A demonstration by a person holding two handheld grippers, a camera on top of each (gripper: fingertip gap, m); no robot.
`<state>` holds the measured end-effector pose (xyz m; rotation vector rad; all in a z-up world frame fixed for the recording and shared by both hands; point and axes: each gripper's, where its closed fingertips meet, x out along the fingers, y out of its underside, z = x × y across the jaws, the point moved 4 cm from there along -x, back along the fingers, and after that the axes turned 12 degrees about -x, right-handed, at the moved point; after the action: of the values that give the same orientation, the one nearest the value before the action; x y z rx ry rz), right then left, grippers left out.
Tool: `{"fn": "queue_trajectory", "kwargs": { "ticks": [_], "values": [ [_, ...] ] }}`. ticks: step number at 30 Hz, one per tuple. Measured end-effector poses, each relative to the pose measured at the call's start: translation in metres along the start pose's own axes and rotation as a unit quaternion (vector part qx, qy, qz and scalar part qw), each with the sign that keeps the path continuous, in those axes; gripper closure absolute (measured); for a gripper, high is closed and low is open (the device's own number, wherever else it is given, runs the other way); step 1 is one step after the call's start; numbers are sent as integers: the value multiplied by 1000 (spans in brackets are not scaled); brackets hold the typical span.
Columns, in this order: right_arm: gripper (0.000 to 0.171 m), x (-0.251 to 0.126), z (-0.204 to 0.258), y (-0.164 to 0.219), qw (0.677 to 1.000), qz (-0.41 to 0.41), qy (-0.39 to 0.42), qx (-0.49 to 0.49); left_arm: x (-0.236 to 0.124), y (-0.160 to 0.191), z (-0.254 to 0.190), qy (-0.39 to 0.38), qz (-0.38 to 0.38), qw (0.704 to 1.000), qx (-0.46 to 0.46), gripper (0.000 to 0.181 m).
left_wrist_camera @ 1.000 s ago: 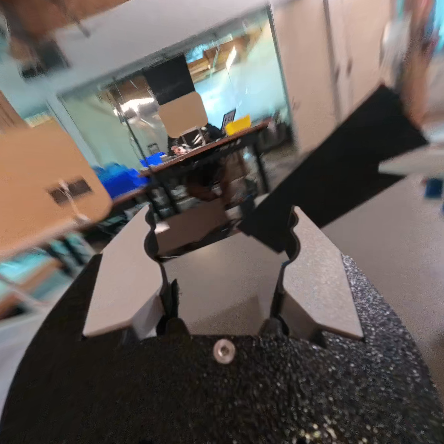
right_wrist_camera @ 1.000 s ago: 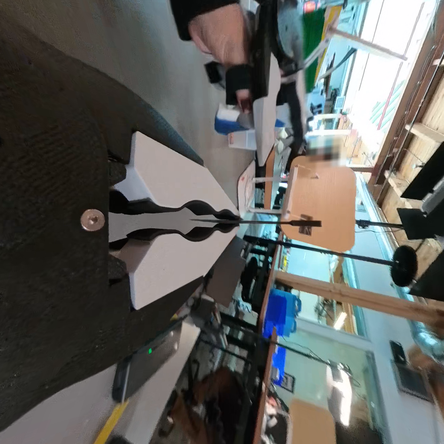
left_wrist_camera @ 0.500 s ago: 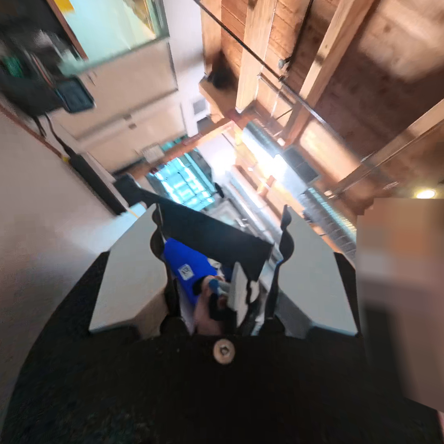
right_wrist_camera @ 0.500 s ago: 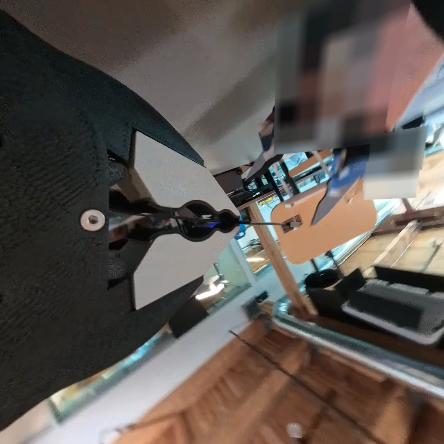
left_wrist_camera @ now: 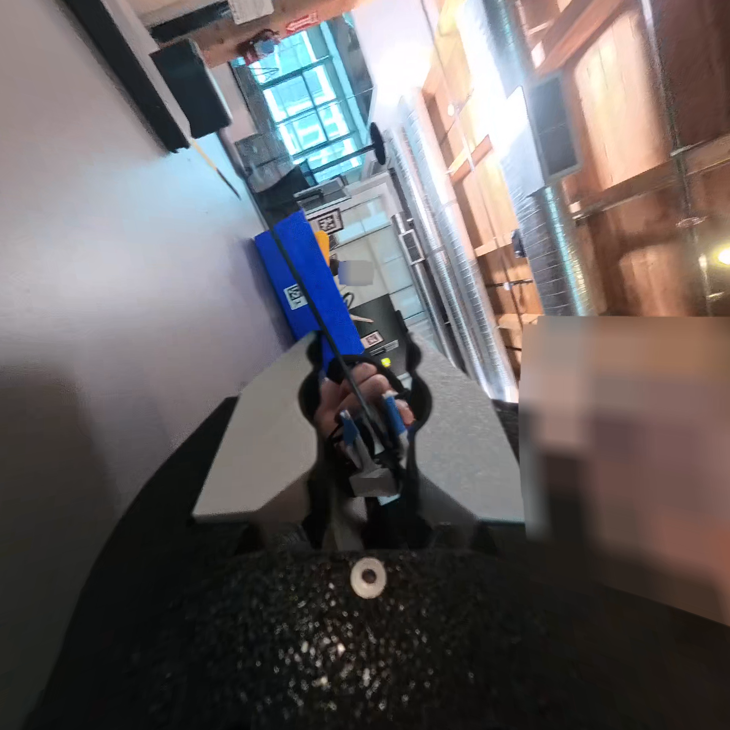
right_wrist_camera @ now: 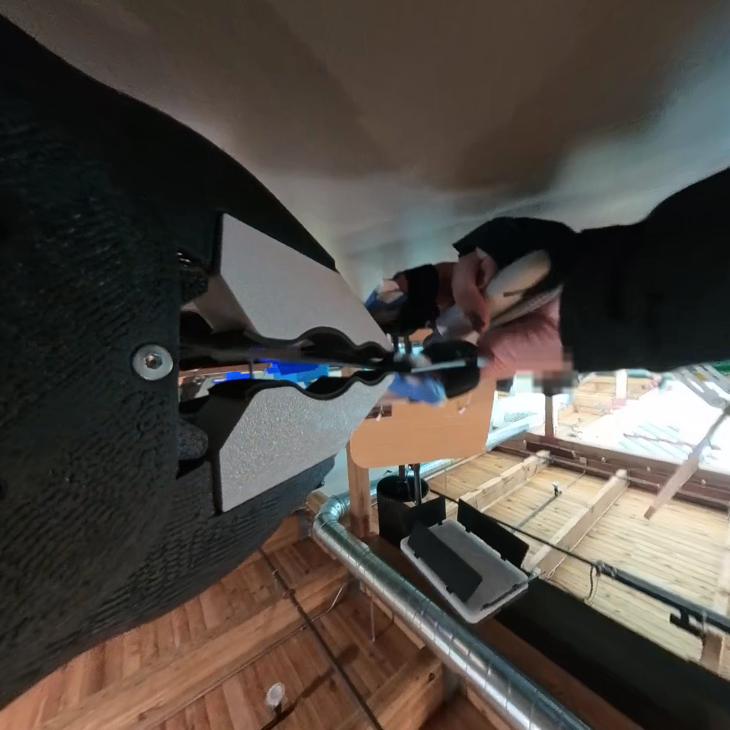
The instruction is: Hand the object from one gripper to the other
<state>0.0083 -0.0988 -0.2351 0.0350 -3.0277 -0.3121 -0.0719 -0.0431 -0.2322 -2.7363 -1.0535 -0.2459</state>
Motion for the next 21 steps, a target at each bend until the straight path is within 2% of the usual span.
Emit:
{"fn": "queue_trajectory", "kwargs": {
  "ticks": [1,2,3,5,7,9,12,14,15,17,20,21],
  "values": [
    [158,-1,-4,0,1000,-7,14,17,-1,-1,2,-13,-2,1000,11,161],
    [145,-4,-6,-1,998,-21,12,60,-3,-3,-1,0,-12,1000,26,176],
    [139,-7,-10,-1,990,-46,5,129,-5,-7,-9,31,-26,999,31,181],
    [123,-15,-26,7,960,-89,17,266,-11,-13,-23,69,-54,993,73,181],
    [119,-18,-33,32,908,-96,33,406,-16,-16,-33,72,-74,983,151,181],
    [118,-16,-28,56,825,-112,-3,554,-16,-12,-42,69,-72,969,227,181],
    [118,-15,-25,79,648,-175,-45,740,-6,2,-57,92,-44,942,320,181],
    [122,-17,-28,90,552,-213,-43,805,3,11,-55,63,-12,930,362,181],
    [124,-17,-28,93,522,-223,-46,822,8,15,-51,42,3,923,383,181],
    [135,-16,-24,90,505,-228,-72,829,17,23,-46,19,32,905,423,181],
    [170,-16,-23,80,535,-234,-99,806,25,32,-46,21,52,888,457,181],
    [171,-16,-23,81,551,-224,-89,799,26,29,-48,21,38,885,463,181]
  ]
}}
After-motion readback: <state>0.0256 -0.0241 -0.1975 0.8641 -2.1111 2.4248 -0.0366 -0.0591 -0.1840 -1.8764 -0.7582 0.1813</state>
